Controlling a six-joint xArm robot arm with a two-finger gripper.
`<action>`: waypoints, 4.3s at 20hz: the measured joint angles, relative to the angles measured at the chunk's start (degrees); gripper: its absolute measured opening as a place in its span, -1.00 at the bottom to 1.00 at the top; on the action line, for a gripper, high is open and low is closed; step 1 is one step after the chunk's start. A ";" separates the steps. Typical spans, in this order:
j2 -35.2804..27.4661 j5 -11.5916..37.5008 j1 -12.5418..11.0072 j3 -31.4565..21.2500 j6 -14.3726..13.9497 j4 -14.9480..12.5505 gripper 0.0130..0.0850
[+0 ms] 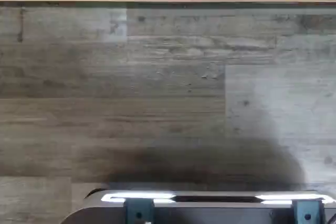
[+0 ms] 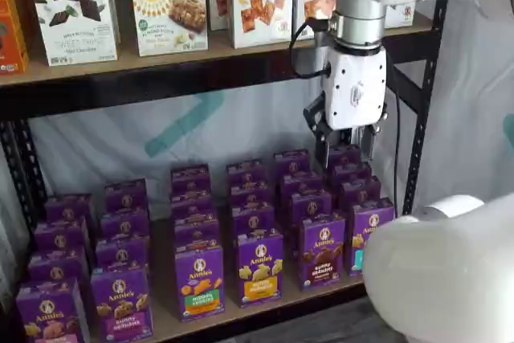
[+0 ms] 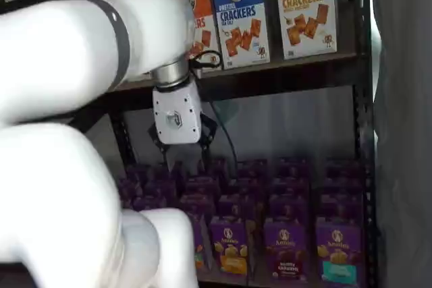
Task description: Pick up the purple box with a brown patch in the center, on the bottom shelf, the fifth box from the left
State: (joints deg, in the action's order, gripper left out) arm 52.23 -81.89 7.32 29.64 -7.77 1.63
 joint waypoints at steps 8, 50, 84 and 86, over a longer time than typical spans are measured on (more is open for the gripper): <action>-0.04 0.88 1.05 -0.36 -1.53 -3.02 1.00; -44.98 52.74 -8.03 -8.60 7.49 -2.22 1.00; -80.92 63.82 -15.13 17.49 11.05 -6.11 1.00; -82.31 63.35 -15.59 19.43 11.24 -6.41 1.00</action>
State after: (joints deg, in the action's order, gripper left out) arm -30.08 -18.55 -8.28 49.07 3.47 -4.77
